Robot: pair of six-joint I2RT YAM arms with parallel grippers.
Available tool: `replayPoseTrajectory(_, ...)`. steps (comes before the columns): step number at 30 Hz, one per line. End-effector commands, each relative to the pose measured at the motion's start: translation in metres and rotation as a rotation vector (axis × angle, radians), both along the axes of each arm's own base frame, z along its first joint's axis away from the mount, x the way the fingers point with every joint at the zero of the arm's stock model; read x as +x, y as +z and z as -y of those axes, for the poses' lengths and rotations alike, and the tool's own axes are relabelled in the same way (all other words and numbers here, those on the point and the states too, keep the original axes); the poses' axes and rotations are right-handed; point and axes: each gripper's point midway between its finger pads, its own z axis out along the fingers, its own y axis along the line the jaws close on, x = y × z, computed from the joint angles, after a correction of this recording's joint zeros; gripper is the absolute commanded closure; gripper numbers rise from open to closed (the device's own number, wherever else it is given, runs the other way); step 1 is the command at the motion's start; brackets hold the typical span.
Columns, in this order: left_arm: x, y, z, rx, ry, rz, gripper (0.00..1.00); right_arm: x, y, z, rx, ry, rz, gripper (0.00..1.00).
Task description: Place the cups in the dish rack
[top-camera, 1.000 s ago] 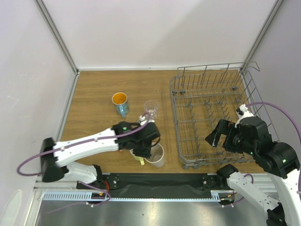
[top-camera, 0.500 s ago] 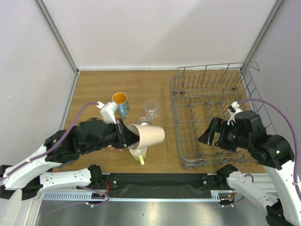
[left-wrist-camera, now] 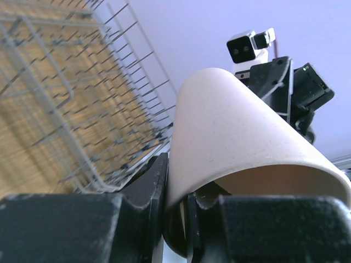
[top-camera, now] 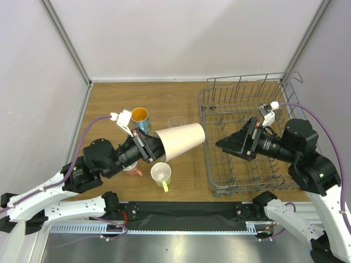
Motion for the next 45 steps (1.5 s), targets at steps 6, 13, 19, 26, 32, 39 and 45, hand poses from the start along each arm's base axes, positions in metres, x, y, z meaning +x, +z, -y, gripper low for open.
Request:
replayPoseTrajectory(6, -0.003, 0.05, 0.006, -0.199, -0.028, 0.145, 1.0, -0.008, 0.084, -0.02, 0.365, 0.104, 0.062, 0.0)
replayPoseTrajectory(13, -0.007, 0.063, 0.027, -0.163, -0.093, 0.316, 1.0, -0.001, 0.1, -0.023, 0.442, 0.086, -0.023, 0.0)
replayPoseTrajectory(19, -0.007, 0.061, 0.036, -0.013, -0.129, 0.516, 1.0, -0.001, 0.111, -0.022, 0.489, 0.08, -0.08, 0.0)
replayPoseTrajectory(26, -0.008, 0.071, 0.034, -0.039, -0.115, 0.591, 1.0, -0.002, 0.111, -0.024, 0.487, 0.093, -0.09, 0.0)
replayPoseTrajectory(32, -0.009, 0.076, 0.043, -0.037, -0.14, 0.616, 1.0, -0.003, 0.105, -0.03, 0.475, 0.12, -0.111, 0.0)
replayPoseTrajectory(39, -0.005, 0.081, 0.056, 0.007, -0.153, 0.653, 1.0, -0.006, 0.101, -0.037, 0.467, 0.146, -0.136, 0.0)
replayPoseTrajectory(45, -0.004, 0.079, 0.066, 0.011, -0.172, 0.648, 1.0, -0.008, 0.096, -0.04, 0.466, 0.159, -0.144, 0.05)
